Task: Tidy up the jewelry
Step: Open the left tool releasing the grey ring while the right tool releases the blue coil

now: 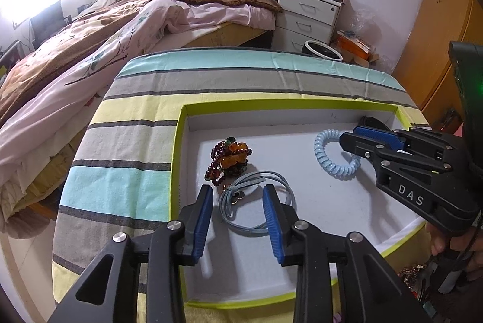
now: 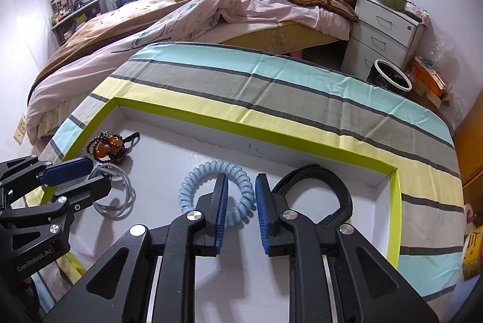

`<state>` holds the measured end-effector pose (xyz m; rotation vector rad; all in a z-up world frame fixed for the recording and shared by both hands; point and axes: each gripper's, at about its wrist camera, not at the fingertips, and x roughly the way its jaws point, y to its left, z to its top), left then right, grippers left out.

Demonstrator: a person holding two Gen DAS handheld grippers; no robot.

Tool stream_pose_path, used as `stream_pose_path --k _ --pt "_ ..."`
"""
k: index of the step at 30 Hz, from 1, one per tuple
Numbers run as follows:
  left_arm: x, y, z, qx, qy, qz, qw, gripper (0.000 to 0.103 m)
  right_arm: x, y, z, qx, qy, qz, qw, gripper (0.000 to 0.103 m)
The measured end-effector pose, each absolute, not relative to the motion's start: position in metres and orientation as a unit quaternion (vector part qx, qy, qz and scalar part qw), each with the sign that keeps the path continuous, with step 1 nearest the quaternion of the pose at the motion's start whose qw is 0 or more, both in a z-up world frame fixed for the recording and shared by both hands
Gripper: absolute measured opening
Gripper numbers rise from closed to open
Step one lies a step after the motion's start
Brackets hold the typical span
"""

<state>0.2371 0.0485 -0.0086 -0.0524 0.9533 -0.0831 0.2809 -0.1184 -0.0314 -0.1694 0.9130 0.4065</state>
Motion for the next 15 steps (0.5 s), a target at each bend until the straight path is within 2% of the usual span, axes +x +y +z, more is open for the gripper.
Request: stream_pose_path --k 5,15 --pt "0.225 0.046 0.0 -0.025 0.45 -0.036 0.892 0.036 0.271 -0.12 -0.023 -0.072 0.425 0.196 0.881 0.031" --pt "0.188 0.04 0.02 -0.024 0.43 -0.033 0.902 0.042 0.235 -0.132 0.0 -0.043 0.398 0.198 0.895 0.031"
